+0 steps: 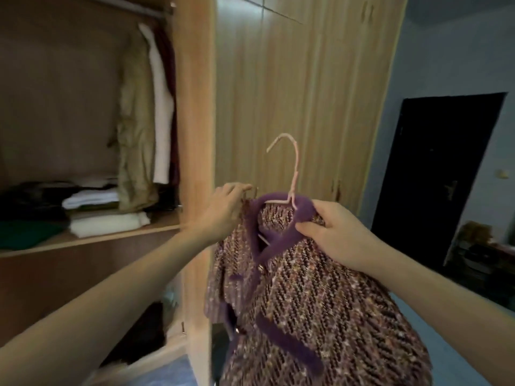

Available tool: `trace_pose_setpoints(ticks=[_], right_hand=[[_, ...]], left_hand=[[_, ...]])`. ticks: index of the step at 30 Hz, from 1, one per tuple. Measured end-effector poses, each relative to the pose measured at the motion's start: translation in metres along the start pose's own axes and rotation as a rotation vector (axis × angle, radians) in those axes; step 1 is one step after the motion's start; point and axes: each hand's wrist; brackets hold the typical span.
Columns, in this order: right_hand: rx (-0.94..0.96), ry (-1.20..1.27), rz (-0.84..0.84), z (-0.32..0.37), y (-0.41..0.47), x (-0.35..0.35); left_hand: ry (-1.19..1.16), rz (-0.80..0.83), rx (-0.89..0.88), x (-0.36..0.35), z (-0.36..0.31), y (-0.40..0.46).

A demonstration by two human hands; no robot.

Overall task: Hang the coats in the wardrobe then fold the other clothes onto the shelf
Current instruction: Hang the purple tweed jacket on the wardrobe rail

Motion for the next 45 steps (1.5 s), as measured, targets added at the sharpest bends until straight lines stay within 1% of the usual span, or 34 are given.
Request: trace_pose_setpoints(ticks=[2,4,8,11,12,14,16,18,21,23,26,27,29,30,33,34,38,42,45], right_hand=[[0.067,-0.007,0.038,0.014,0.015,-0.025],[0.09,-0.002,0.081,0.026,0.027,-0.049],[0.139,-0.091,0.134,0.035,0.06,-0.103],[0.199,-0.159,0.18,0.043,0.087,-0.141],[0.225,-0.188,0.191,0.046,0.096,-0.154],[0.284,-0.251,0.214,0.057,0.111,-0.176],[0.352,-0.295,0.224,0.067,0.126,-0.195],[0.412,-0.313,0.198,0.077,0.142,-0.21],[0.428,-0.402,0.137,0.083,0.171,-0.229],[0.437,-0.408,0.183,0.079,0.189,-0.245],[0.444,-0.269,0.337,0.066,0.219,-0.277],[0.452,-0.225,0.347,0.061,0.232,-0.287],[0.488,-0.192,0.318,0.059,0.261,-0.306],[0.517,-0.215,0.287,0.06,0.276,-0.315],[0.632,-0.384,0.171,0.067,0.315,-0.338],[0.664,-0.42,0.126,0.07,0.329,-0.345],[0.756,-0.428,-0.005,0.083,0.374,-0.372],[0.811,-0.516,-0.111,0.087,0.409,-0.402],[0.855,-0.561,-0.171,0.093,0.43,-0.414]], left_hand=[[0.024,0.152,-0.046,0.02,0.035,-0.007],[-0.014,0.212,-0.068,0.04,0.07,-0.019],[0.174,0.184,-0.082,0.089,0.131,-0.07],[0.286,0.168,-0.095,0.123,0.162,-0.113],[0.304,0.181,-0.068,0.132,0.168,-0.124],[0.367,0.192,0.041,0.146,0.182,-0.14],[0.435,0.134,0.119,0.157,0.196,-0.152],[0.486,0.0,0.136,0.167,0.209,-0.162],[0.578,-0.159,0.14,0.18,0.226,-0.167],[0.642,-0.203,0.165,0.189,0.237,-0.167],[0.719,-0.255,0.232,0.204,0.257,-0.164],[0.736,-0.265,0.26,0.209,0.264,-0.162],[0.763,-0.28,0.287,0.217,0.274,-0.154],[0.781,-0.284,0.285,0.222,0.28,-0.149],[0.845,-0.281,0.279,0.237,0.3,-0.133],[0.88,-0.267,0.286,0.242,0.309,-0.128],[1.01,-0.182,0.309,0.262,0.342,-0.112],[1.058,-0.119,0.392,0.276,0.379,-0.093],[1.088,-0.101,0.415,0.281,0.411,-0.082]])
Point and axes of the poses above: each hand's wrist, its own y-axis towards the middle knuckle, its own x-axis out of the back of the hand, z = x × y, and after that the axes turned 3 degrees about x, right-handed
